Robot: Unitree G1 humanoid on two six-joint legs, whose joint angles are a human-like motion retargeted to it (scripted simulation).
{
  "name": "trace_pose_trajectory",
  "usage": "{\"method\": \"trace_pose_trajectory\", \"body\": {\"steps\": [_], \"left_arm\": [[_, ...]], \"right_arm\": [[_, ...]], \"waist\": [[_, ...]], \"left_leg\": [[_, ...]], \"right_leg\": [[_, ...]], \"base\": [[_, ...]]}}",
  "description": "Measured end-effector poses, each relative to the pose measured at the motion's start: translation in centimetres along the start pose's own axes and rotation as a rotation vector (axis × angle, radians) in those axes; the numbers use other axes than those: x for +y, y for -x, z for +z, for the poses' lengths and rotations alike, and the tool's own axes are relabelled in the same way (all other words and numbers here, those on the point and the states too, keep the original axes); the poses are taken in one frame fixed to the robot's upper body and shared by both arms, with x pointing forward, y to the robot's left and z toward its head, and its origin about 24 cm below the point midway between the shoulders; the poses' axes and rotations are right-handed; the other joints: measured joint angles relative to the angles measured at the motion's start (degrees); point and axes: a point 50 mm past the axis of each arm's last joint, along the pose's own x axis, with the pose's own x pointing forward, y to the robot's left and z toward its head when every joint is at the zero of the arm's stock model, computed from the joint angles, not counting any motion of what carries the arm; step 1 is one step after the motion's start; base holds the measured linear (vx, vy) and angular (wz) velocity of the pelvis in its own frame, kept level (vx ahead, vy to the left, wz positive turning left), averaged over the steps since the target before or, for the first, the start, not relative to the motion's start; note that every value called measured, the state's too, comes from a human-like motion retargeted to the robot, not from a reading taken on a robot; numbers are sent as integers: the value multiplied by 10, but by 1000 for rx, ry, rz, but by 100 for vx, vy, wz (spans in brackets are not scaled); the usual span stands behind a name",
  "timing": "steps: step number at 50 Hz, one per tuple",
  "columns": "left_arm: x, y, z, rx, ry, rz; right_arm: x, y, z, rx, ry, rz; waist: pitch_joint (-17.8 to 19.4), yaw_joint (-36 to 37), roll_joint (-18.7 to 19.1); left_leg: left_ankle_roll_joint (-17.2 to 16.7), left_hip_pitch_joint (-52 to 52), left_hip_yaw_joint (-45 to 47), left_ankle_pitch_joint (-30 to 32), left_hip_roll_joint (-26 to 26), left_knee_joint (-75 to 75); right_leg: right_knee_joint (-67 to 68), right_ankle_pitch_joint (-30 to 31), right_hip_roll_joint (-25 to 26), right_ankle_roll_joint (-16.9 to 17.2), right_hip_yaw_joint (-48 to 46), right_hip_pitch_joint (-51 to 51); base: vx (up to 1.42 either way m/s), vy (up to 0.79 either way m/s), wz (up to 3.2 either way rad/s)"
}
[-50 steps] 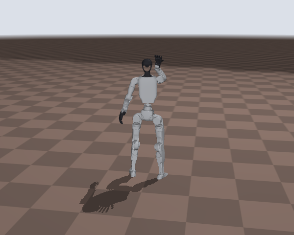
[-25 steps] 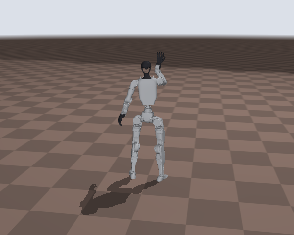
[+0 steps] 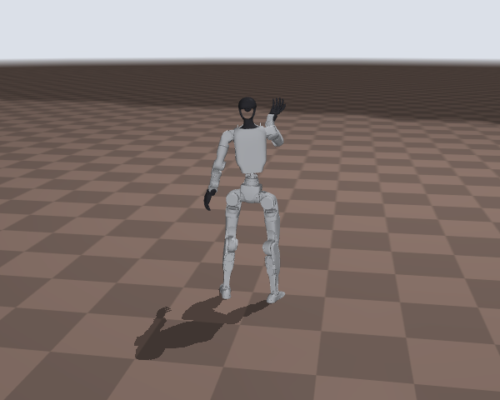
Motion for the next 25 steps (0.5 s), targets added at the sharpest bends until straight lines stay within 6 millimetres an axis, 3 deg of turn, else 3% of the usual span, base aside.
{"method": "trace_pose_trajectory", "body": {"steps": [2, 5, 9, 13, 15, 18, 21, 25], "left_arm": [[2, 1, -2, 3, -13, -4], [8, 2, -3, 8, -4, 3], [16, 1, -2, 4, 26, 15], [19, 0, 1, -8, 40, 11], [18, 0, 2, -12, 47, 5], [14, -2, 4, -17, 52, -3], [10, -2, 6, -19, 43, -10], [8, -4, 9, -25, 40, 2]], "right_arm": [[26, 1, 3, -17, -24, 134], [88, 16, 10, -43, -95, 463], [163, 70, 23, -41, -251, 932], [201, 133, 40, -43, -388, 1341], [205, 149, 47, -76, -407, 1451], [197, 138, 48, -150, -350, 1371], [170, 100, 39, -174, -232, 1090], [109, 38, 21, -146, -47, 627]], "waist": [[-1, -2, 1], [-3, -7, 1], [-4, -14, 1], [-5, -18, 2], [-4, -19, 4], [-2, -18, 7], [0, -15, 9], [2, -10, 9]], "left_leg": [[1, -3, -2, 1, -1, 0], [1, -9, -5, 3, -2, -1], [-1, -16, -11, 5, -3, -1], [-1, -19, -14, 6, -4, -1], [0, -18, -14, 5, -4, 0], [2, -14, -11, 4, -4, 1], [4, -7, -6, 2, -3, 1], [4, 2, 3, 0, -2, 0]], "right_leg": [[-1, 1, 0, 0, -1, -2], [-3, 2, -1, -1, -4, -5], [-5, 3, -2, 0, -9, -7], [-6, 3, -3, 0, -12, -8], [-5, 3, -3, 0, -12, -8], [-3, 2, -3, -1, -9, -6], [-1, 1, -3, -2, -3, -4], [2, 1, -2, -2, 6, -2]], "base": [[0, 0, 0], [0, 0, 0], [0, 0, 0], [0, 0, 0], [0, 0, 0], [0, 0, 0], [0, 0, -6], [0, 1, -14]]}}
